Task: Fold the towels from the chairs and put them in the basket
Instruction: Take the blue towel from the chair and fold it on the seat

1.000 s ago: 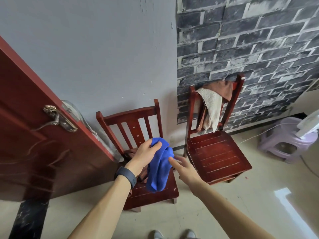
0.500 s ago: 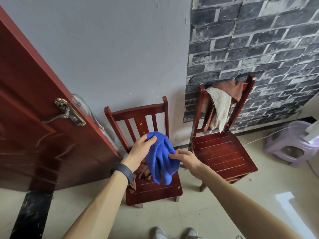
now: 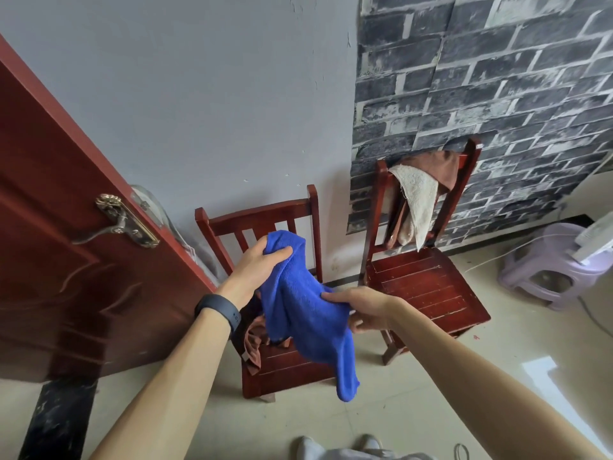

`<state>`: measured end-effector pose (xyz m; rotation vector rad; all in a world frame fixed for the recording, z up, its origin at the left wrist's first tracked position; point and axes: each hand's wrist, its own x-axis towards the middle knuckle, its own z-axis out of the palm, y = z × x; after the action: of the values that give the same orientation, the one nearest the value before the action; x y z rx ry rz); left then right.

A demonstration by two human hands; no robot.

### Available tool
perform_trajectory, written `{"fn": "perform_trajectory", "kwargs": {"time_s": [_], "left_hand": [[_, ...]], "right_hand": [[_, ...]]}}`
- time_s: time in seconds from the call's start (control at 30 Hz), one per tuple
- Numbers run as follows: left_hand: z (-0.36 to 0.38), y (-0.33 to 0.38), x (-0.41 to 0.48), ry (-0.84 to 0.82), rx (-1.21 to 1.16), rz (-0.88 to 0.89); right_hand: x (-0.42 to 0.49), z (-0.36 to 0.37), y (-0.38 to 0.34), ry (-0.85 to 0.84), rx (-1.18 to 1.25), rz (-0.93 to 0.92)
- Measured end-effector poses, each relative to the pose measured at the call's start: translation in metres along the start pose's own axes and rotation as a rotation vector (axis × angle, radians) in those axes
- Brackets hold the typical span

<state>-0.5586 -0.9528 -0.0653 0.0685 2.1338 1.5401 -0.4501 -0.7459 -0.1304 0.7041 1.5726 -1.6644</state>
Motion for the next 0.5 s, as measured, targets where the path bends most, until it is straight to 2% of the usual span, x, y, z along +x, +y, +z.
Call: {"fn": "perform_trajectory", "kwargs": {"time_s": [0.17, 0.27, 0.33, 0.4, 0.5], "left_hand": [[-0.017, -0.023, 0.012, 0.125, 0.367, -0.013], [-0.031, -0.034, 0.013, 0.238, 0.412, -0.05], [-0.033, -0.033, 0.014, 0.231, 0.363, -0.025], [-0.029, -0.028, 0.014, 0.204, 0.315, 0.024], [-0.018, -0.015, 0.017, 0.198, 0.284, 0.08]], "right_hand": [[-0.001, -0.016, -0.006, 0.517, -0.236, -0.308], [-0.013, -0.027, -0.001, 0.679, -0.33, -0.37], [-0.017, -0.033, 0.003, 0.674, -0.387, -0.35], [-0.015, -0.037, 0.009, 0.586, -0.34, -0.283], [-0.014, -0.036, 0.019, 0.347, 0.087, -0.162]]}}
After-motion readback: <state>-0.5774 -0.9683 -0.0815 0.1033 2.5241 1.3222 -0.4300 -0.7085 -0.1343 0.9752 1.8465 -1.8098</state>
